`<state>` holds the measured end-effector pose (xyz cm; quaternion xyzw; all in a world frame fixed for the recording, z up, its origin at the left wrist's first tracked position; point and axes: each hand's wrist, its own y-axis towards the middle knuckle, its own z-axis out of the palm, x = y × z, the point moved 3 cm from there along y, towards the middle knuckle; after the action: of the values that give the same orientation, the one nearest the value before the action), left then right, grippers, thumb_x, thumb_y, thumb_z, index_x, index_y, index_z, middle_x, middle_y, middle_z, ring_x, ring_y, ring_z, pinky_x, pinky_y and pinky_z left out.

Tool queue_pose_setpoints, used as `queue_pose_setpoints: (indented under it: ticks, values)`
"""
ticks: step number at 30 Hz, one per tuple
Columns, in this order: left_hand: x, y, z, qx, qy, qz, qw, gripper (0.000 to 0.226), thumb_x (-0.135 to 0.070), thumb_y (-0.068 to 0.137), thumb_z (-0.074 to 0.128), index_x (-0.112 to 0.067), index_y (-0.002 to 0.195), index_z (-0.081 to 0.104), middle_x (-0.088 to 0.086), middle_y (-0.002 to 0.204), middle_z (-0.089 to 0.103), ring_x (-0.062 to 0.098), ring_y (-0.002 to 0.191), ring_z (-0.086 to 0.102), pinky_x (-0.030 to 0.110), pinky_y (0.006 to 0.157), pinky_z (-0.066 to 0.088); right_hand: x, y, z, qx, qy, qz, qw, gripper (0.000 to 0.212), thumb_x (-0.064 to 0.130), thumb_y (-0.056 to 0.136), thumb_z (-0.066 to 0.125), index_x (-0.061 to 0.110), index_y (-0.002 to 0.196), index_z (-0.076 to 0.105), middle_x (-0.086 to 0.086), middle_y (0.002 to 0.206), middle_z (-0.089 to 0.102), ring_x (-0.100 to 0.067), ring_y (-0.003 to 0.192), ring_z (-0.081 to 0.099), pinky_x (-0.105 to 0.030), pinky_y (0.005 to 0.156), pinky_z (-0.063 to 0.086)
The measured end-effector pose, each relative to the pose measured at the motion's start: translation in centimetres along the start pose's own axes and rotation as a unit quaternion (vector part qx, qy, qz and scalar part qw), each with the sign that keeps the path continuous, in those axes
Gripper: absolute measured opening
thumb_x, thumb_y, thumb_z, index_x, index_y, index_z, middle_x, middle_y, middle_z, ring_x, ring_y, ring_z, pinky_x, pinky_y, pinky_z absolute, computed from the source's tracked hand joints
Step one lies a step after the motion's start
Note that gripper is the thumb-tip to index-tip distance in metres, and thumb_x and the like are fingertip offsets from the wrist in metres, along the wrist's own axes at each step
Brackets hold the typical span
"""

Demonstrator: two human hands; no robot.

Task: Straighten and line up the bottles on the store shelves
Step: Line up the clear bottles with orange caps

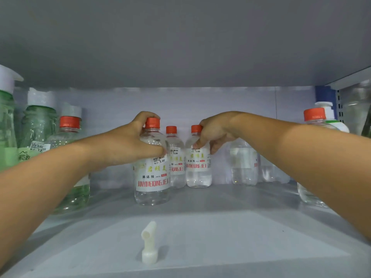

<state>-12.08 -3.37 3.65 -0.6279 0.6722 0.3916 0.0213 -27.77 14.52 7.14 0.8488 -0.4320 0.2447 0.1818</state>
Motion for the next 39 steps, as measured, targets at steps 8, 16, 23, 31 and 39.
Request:
queue_pose_setpoints:
  ticks: [8,16,23,31,39]
  values:
    - [0.0,0.1,0.7,-0.006,-0.056,-0.006,0.998,0.071,-0.025,0.081,0.079,-0.056,0.13,0.038,-0.01,0.112,0.07,0.01,0.088,0.075,0.034,0.083,0.059,0.5,-1.2,-2.7,-0.081,-0.167,-0.023,0.982,0.049,0.042,0.092,0.073,0.004,0.12,0.059,-0.008,0.112,0.07,-0.024,0.096,0.074,-0.041,0.089,0.061]
    - [-0.9,0.1,2.6,0.023,-0.128,0.015,0.991,0.106,-0.056,0.04,0.094,-0.048,0.133,0.042,-0.015,0.118,0.073,0.014,0.105,0.074,0.047,0.101,0.054,-4.2,-2.5,-7.6,-0.093,-0.332,0.16,0.925,0.044,0.02,0.099,0.057,0.007,0.141,0.052,-0.013,0.132,0.061,-0.031,0.098,0.073,-0.051,0.095,0.057]
    - [-2.9,0.5,4.4,0.055,-0.085,0.023,0.995,0.042,-0.048,0.082,0.078,-0.046,0.122,0.063,-0.018,0.107,0.076,0.007,0.097,0.075,0.04,0.09,0.061,-3.4,-2.4,-6.4,-0.153,-0.214,0.095,0.96,0.024,0.023,0.104,0.056,-0.001,0.107,0.06,-0.01,0.113,0.062,-0.026,0.067,0.071,-0.038,0.098,0.055]
    - [-2.0,0.5,4.2,0.044,-0.13,0.034,0.99,0.064,-0.055,0.06,0.082,-0.043,0.121,0.066,-0.016,0.113,0.073,0.008,0.099,0.075,0.036,0.085,0.062,-1.8,-1.5,-4.3,-0.165,-0.239,0.05,0.956,0.034,0.037,0.101,0.06,0.004,0.095,0.057,-0.013,0.088,0.067,-0.025,0.063,0.073,-0.038,0.089,0.06]
    - [-2.6,0.0,4.7,0.045,-0.149,0.032,0.987,0.058,-0.046,0.071,0.081,-0.038,0.126,0.067,-0.011,0.122,0.071,0.01,0.103,0.074,0.038,0.087,0.062,-1.3,-4.6,-5.3,-0.168,-0.269,0.038,0.948,0.054,0.055,0.099,0.054,0.003,0.106,0.06,-0.007,0.099,0.072,-0.026,0.07,0.076,-0.04,0.084,0.061]
